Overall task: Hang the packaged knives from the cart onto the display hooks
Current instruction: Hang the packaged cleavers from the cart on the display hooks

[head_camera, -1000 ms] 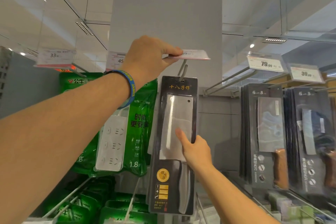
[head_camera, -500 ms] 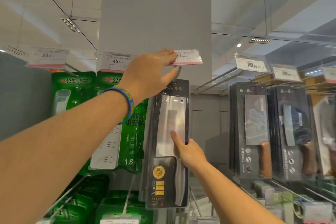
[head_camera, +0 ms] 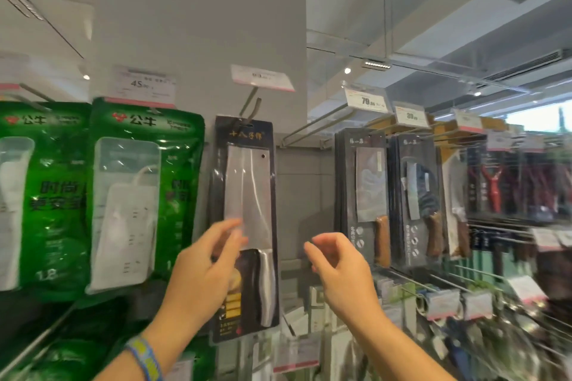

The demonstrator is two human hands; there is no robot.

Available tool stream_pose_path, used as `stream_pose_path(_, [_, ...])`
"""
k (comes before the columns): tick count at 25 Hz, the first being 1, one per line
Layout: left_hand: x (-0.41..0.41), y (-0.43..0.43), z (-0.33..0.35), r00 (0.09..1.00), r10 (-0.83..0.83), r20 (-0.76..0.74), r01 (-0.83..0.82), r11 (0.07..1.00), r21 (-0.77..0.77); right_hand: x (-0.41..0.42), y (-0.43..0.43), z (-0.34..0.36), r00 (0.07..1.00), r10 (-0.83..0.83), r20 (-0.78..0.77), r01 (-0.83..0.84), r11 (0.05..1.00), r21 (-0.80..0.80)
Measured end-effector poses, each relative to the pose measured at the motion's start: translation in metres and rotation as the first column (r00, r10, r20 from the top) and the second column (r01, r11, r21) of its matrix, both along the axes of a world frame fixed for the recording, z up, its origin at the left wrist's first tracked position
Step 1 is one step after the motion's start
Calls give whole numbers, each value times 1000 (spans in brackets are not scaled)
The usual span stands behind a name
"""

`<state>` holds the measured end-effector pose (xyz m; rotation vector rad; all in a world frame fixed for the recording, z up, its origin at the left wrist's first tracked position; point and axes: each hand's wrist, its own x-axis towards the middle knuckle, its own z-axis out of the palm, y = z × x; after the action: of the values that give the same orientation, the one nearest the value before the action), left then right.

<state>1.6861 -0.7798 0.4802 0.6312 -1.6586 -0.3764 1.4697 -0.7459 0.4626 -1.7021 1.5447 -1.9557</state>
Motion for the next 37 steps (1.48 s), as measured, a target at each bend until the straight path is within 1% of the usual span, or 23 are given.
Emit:
stream_pose_path(1, [-3, 0, -22, 997, -53, -54, 57, 996, 73, -9, 13, -14, 999, 7, 35, -6, 1000, -18])
stream_pose_path(3, [-10, 0, -63, 982, -119, -147, 146, 971, 189, -30, 43, -50, 999, -4, 41, 4, 1000, -15])
stream_pose_path(4, [-14, 1, -83, 974, -149, -170, 188, 952, 241, -38, 60, -70, 999, -15, 47, 15, 1000, 12])
stream_pose_path(6, [-29, 9, -130, 966, -202, -161, 249, 894, 372, -54, 94, -118, 994, -48, 94, 37, 992, 118])
stream_pose_path(9, [-57, 34, -205, 956, -247, -160, 294, 766, 572, -66, 150, -197, 978, -129, 162, 71, 944, 321])
stream_pose_path(12, [-90, 77, -283, 953, -293, -76, 243, 589, 771, -85, 221, -272, 929, -238, 284, 76, 873, 482])
stream_pose_path(15, [-119, 142, -359, 940, -342, -9, 155, 401, 903, -108, 300, -343, 834, -384, 396, 74, 789, 610])
stream_pose_path(19, [-186, 241, -439, 884, -467, 32, 53, 166, 985, -145, 419, -423, 686, -566, 457, 76, 681, 729])
stream_pose_path(20, [-209, 261, -451, 865, -499, 50, 15, 126, 992, -158, 448, -437, 636, -597, 489, 69, 675, 735])
stream_pose_path(22, [-262, 304, -473, 797, -597, 88, -58, 70, 996, -188, 514, -460, 523, -665, 533, 79, 661, 747])
stream_pose_path(25, [-330, 360, -490, 660, -743, 110, -112, 48, 993, -221, 597, -483, 373, -751, 546, 109, 619, 777])
stream_pose_path(29, [-406, 424, -496, 454, -876, 161, -184, 85, 979, -236, 683, -499, 145, -860, 489, 143, 507, 850])
stream_pose_path(31, [-442, 447, -499, 340, -923, 178, -182, 121, 976, -240, 711, -508, 22, -881, 472, 120, 471, 874])
stream_pose_path(34, [-497, 470, -512, 195, -960, 200, -198, 161, 967, -247, 738, -520, -106, -901, 420, 95, 411, 907])
stream_pose_path(37, [-554, 481, -536, 57, -973, 223, -217, 206, 954, -264, 757, -532, -229, -908, 350, 131, 328, 936])
